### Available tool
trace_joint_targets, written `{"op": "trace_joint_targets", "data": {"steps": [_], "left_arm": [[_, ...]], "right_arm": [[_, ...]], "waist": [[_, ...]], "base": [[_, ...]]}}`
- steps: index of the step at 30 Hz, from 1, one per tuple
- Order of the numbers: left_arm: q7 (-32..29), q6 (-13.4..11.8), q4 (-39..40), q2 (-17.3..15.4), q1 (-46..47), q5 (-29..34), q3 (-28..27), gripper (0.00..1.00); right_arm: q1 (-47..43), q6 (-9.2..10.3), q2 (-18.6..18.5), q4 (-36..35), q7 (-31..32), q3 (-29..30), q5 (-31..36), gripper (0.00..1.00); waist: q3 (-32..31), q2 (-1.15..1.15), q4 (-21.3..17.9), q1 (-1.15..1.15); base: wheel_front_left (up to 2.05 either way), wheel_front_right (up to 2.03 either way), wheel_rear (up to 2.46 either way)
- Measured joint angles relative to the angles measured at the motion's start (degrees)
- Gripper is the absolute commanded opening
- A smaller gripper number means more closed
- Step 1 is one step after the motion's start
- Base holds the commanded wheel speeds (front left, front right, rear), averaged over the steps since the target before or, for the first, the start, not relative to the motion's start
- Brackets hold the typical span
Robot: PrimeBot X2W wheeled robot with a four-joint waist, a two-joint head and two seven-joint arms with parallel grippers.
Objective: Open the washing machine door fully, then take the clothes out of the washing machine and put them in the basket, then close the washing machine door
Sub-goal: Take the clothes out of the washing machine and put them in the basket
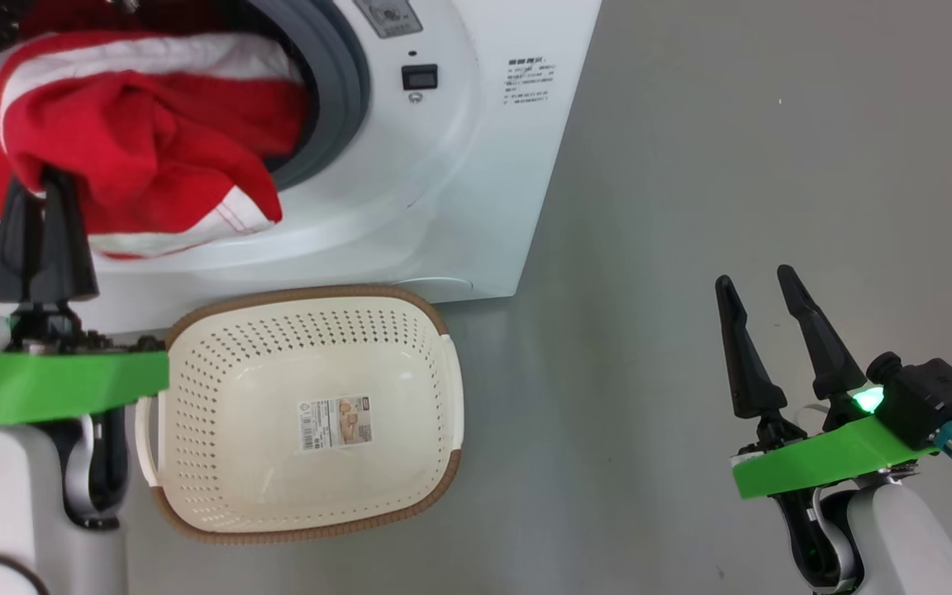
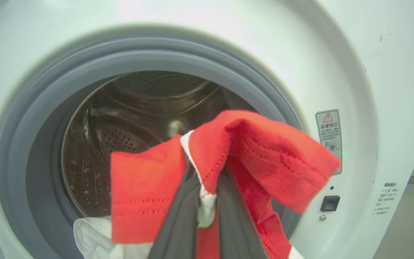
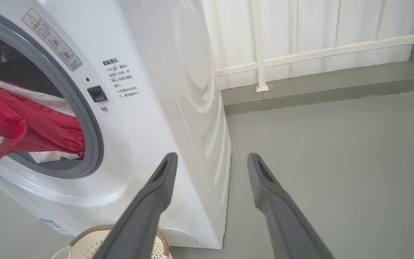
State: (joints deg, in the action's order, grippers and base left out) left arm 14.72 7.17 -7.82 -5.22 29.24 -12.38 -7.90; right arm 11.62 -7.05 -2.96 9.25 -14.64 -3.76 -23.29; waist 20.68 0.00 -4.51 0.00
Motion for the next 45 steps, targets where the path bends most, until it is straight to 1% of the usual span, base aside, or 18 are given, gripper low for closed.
{"op": "trace_joint_targets", "data": {"steps": [7,12,16,19,21,29,34,38,45], "left_arm": [[0.01,0.00,9.85,0.85,-3.59,-0.16,-0.37,0.00],[0.01,0.01,10.63,1.00,-5.56,-0.16,0.76,0.00],[0.01,0.00,8.40,1.03,-5.97,-0.35,0.93,0.00],[0.01,0.01,5.65,1.12,-6.70,-0.71,1.08,0.00],[0.00,0.00,3.02,1.60,-7.58,-3.05,1.14,0.00],[0.00,0.00,-8.47,1.78,-8.07,-5.47,4.81,0.00],[-0.01,0.00,-16.89,0.20,-6.36,-5.76,7.15,0.00],[-0.01,0.01,-21.86,-0.89,-3.98,-6.22,9.26,0.00],[-0.01,0.01,-30.15,-3.05,0.94,-7.55,14.60,0.00]], "right_arm": [[-0.96,0.00,0.00,-0.02,0.00,0.14,0.00,1.00],[-0.95,0.00,0.00,-0.09,0.00,0.45,0.00,1.00],[-0.86,0.00,0.00,-0.14,0.00,0.48,0.00,1.00],[-0.82,0.00,0.00,-0.26,0.00,0.35,-0.01,1.00],[-0.80,0.00,0.00,-0.37,0.00,0.22,-0.03,1.00],[0.26,0.00,0.00,-0.70,0.00,0.21,-0.43,1.00],[1.81,0.00,0.00,-1.05,0.00,-0.20,-1.02,1.00],[1.96,0.00,-0.01,-1.20,0.00,-0.30,-1.42,1.00],[4.34,0.00,-0.02,-2.00,0.00,-0.44,-1.43,1.00]], "waist": [[-0.26,0.00,0.13,0.00],[0.16,0.00,0.27,0.00],[0.88,0.00,0.26,0.00],[1.54,0.00,0.12,0.00],[2.08,0.00,-0.01,0.00],[4.83,0.00,-0.38,0.00],[7.01,0.00,-0.76,0.00],[8.95,0.00,-1.19,0.00],[13.02,0.00,-1.84,0.00]], "base": [[0.00,0.00,0.00],[0.00,0.00,0.00],[0.00,0.00,0.00],[0.00,0.00,0.00],[0.00,0.00,0.00],[0.00,0.00,0.00],[0.00,0.00,0.00],[0.00,0.00,0.00],[0.00,0.00,0.00]]}}
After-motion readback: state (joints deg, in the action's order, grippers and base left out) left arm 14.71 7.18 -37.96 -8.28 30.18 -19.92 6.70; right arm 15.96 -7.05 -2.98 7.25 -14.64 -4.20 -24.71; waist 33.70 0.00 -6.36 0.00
